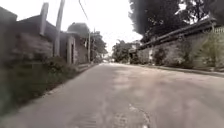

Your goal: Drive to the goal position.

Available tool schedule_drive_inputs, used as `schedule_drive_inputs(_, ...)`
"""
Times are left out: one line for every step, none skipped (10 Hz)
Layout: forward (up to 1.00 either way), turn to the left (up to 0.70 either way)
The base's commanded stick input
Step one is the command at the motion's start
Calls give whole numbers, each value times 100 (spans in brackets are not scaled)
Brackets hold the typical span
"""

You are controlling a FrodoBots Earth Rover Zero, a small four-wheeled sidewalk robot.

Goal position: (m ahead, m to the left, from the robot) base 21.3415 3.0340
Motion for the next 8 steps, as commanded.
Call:
schedule_drive_inputs(85, 0)
schedule_drive_inputs(85, 0)
schedule_drive_inputs(85, 0)
schedule_drive_inputs(85, 0)
schedule_drive_inputs(85, 0)
schedule_drive_inputs(85, 0)
schedule_drive_inputs(85, 0)
schedule_drive_inputs(85, 0)
